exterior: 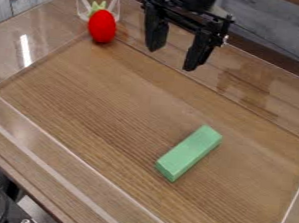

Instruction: Move the red fruit to the left

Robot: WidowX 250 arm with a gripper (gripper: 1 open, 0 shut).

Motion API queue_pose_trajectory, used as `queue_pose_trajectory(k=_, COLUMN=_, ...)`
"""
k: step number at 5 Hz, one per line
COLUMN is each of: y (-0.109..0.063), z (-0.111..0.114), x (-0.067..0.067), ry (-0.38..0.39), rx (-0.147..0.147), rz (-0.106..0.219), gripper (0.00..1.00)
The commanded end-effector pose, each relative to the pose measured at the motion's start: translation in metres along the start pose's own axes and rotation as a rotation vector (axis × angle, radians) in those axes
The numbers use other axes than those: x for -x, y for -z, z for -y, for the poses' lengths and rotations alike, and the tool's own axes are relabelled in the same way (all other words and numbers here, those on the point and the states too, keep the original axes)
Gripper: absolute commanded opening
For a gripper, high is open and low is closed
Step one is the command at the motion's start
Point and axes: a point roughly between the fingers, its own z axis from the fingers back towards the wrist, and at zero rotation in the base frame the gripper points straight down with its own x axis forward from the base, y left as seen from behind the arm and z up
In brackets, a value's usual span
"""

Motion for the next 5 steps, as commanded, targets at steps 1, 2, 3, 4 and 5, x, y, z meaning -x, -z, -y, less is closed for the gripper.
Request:
queue_pose_trajectory(k=1, y=-0.002, z=-0.023, x=-0.019, ry=-0.024, rx=0.004, rz=0.018, gripper=1.00)
queue_pose_trajectory(k=2, y=-0.005, z=-0.048, x=-0.031, ry=-0.040, rx=0.009, rz=0.036, gripper=1.00)
queue_pose_trajectory(k=3, y=-0.009, z=-0.074, x=-0.043, ry=-0.052, rx=0.011, rz=0.058, gripper=1.00)
queue_pose_trajectory(k=4, y=-0.018, z=-0.101, x=-0.054, ry=-0.031, rx=0.010, rz=0.080, gripper=1.00)
queue_pose_trajectory(k=5, y=-0.023, z=-0.127, x=-0.062, ry=-0.023, rx=0.003, rz=0.093, gripper=1.00)
